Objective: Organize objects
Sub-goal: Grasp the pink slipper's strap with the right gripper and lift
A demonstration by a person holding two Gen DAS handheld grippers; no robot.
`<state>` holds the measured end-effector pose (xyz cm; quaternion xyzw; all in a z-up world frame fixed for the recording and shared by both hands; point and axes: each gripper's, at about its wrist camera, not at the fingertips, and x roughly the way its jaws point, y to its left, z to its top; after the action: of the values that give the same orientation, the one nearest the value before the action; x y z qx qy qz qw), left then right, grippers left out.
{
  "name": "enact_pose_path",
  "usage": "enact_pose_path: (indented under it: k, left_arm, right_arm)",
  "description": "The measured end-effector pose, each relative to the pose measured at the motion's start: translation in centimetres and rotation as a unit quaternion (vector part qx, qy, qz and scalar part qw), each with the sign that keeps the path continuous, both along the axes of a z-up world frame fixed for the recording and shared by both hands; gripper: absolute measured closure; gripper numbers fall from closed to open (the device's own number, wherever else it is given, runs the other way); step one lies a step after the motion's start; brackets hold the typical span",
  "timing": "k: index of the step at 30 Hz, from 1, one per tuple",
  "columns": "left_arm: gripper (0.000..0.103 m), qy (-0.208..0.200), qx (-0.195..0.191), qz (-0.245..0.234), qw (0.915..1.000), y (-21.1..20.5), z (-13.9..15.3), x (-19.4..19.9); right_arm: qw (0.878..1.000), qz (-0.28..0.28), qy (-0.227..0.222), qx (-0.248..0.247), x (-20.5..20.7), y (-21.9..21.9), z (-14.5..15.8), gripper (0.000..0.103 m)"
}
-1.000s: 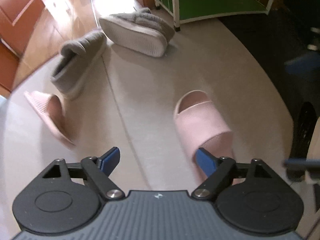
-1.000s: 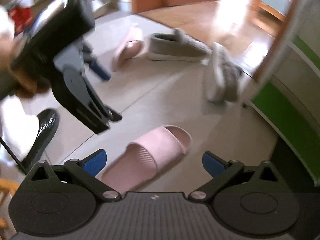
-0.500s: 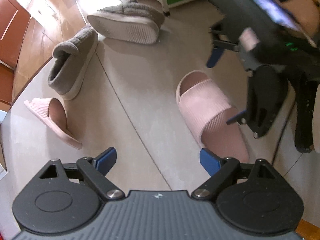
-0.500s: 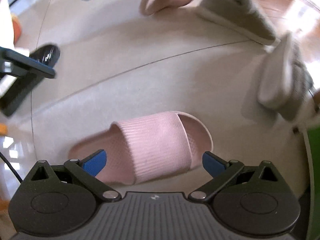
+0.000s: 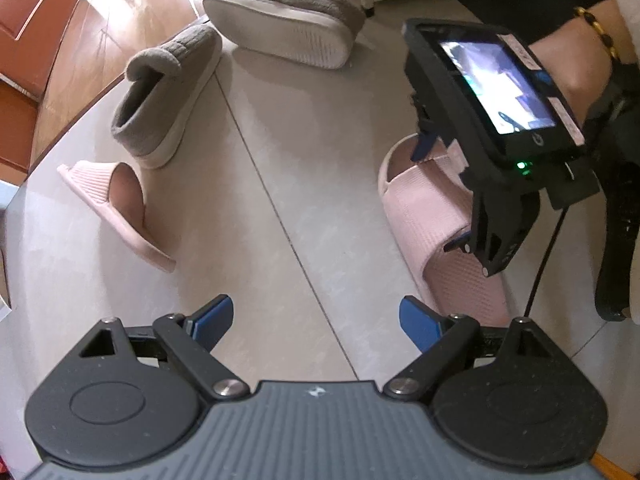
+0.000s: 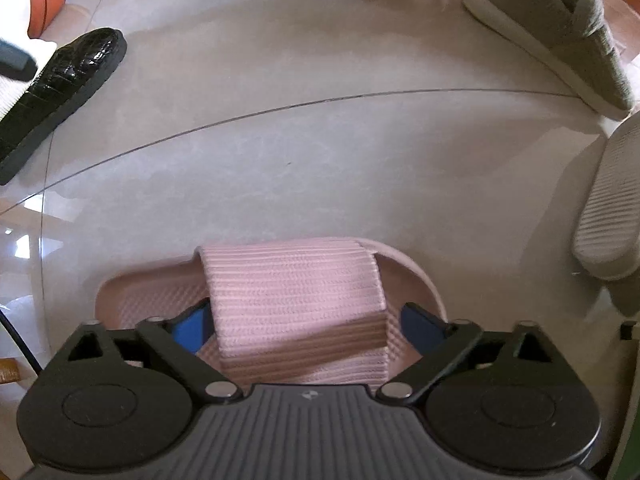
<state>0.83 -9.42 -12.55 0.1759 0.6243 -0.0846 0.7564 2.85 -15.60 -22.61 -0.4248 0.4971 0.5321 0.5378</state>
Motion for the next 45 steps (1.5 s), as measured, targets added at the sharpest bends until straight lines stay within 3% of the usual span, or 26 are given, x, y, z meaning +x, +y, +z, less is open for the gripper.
enact_pose_path:
  k: [2,9,15,20,24,29,34,38,39,40,42,43,45]
  left_arm:
    - [0.013,-0.001,-0.001,0.002,1.0000,0.2,0.0,0.0]
    - [0.013,0.015,-0.006,0.011,0.9998,0.6,-0.5,0.0]
    - [0.013,0.008,-0.009,0.032,0.9994,1.3,0.0,0.8]
    - [0.013,0.003,-0.013,0.044,0.9990,1.7,0.6,1.3]
    - [0.013,-0.004,-0.009,0.043,0.9990,1.6,1.1,1.3]
    - [0.013,-0.025,-0.024,0.050,0.9981,1.9,2.8,1.5]
    - [0.013,-0.052,-0.038,0.059,0.9961,2.4,4.8,1.9]
    - [0.013,-0.067,-0.048,0.069,0.9942,3.0,5.8,2.1]
    - [0.013,-0.067,-0.048,0.071,0.9940,3.2,5.9,2.2]
    - [0.013,-0.068,-0.049,0.074,0.9938,3.3,6.0,2.2]
    - [0.013,-0.067,-0.049,0.078,0.9934,3.6,6.1,2.3]
    - [0.013,-0.067,-0.051,0.079,0.9933,3.6,6.1,2.3]
    - [0.013,-0.066,-0.052,0.080,0.9933,3.7,6.0,2.4]
  right_arm:
    - [1.000,-0.003,0.000,-0.007,0.0,-0.1,0.0,0.017]
    - [0.999,-0.031,-0.015,-0.001,-0.2,-0.5,0.4,0.020]
    - [0.995,-0.095,-0.028,0.009,-0.3,-1.7,1.2,0.021]
    - [0.984,-0.175,-0.022,0.010,-0.6,-3.2,2.1,0.021]
    - [0.966,-0.256,-0.024,0.012,-1.3,-4.4,2.6,0.021]
    - [0.924,-0.382,-0.027,0.010,-2.0,-5.9,2.9,0.021]
    - [0.853,-0.520,-0.035,-0.006,-2.4,-7.4,3.1,0.021]
    - [0.780,-0.625,-0.026,-0.010,-3.1,-9.0,3.0,0.019]
    - [0.767,-0.641,-0.021,-0.006,-3.3,-9.3,3.0,0.018]
    - [0.762,-0.648,-0.011,0.002,-3.5,-9.6,2.9,0.014]
    - [0.773,-0.635,-0.007,0.015,-3.8,-9.5,3.3,0.009]
    - [0.785,-0.619,-0.012,0.019,-3.7,-9.4,3.7,0.002]
    - [0.816,-0.578,-0.016,0.031,-3.9,-8.8,4.7,0.000]
